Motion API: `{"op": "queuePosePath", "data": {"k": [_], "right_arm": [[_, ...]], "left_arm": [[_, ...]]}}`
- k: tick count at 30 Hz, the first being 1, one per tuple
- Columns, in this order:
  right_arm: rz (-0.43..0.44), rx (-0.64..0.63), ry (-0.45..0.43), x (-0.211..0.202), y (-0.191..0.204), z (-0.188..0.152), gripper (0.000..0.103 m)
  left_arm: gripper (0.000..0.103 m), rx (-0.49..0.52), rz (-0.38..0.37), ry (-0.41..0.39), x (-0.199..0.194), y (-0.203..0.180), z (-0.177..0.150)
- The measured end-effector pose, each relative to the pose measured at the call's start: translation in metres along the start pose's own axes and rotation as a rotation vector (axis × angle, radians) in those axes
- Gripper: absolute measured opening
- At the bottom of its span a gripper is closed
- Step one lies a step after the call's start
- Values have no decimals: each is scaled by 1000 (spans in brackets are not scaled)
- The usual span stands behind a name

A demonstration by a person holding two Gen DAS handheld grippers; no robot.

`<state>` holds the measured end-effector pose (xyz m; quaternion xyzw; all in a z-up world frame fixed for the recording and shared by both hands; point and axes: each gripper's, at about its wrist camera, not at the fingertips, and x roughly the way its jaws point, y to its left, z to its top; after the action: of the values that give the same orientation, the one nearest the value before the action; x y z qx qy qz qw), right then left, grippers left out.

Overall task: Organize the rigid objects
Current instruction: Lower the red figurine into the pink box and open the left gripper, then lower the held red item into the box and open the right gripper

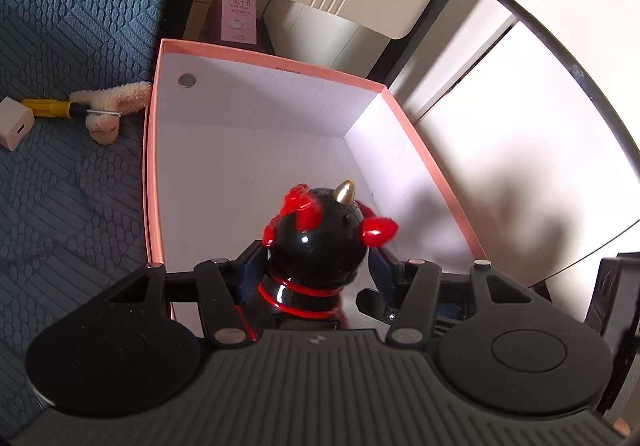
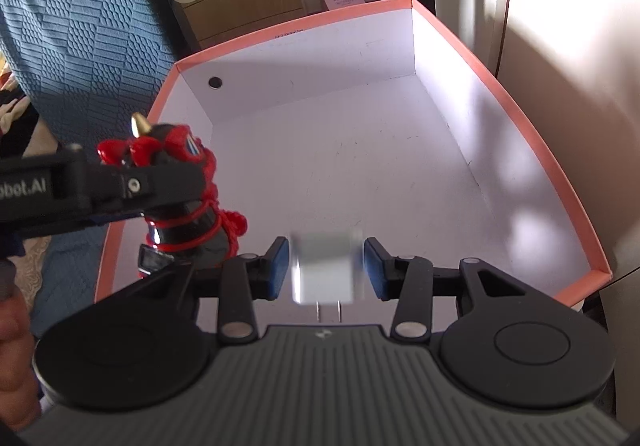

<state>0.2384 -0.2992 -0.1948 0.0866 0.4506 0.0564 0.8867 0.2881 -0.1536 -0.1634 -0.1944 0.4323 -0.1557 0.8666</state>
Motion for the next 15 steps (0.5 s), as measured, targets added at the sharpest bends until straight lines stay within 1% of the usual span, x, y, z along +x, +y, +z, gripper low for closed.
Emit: {"op": "queuePosePath", "data": {"k": [1, 3, 6, 9, 15], "right_arm": [[1, -3, -1, -1, 1, 2, 52], [-6, -16, -9, -6, 6, 4, 57], [-10, -29, -33, -16, 15, 9, 57], [-20, -29, -75, -29, 23, 17, 57], [-16, -65, -155, -55, 53, 32, 57]], "left_arm": [[63, -3, -10, -10, -3, 0, 0], [64, -6, -29, -28, -9, -1, 2], [64, 15, -24, -55, -21, -4, 5], [64, 25, -26, -90, -37, -3, 7], [64, 36, -22, -193, -81, 6, 17]]}}
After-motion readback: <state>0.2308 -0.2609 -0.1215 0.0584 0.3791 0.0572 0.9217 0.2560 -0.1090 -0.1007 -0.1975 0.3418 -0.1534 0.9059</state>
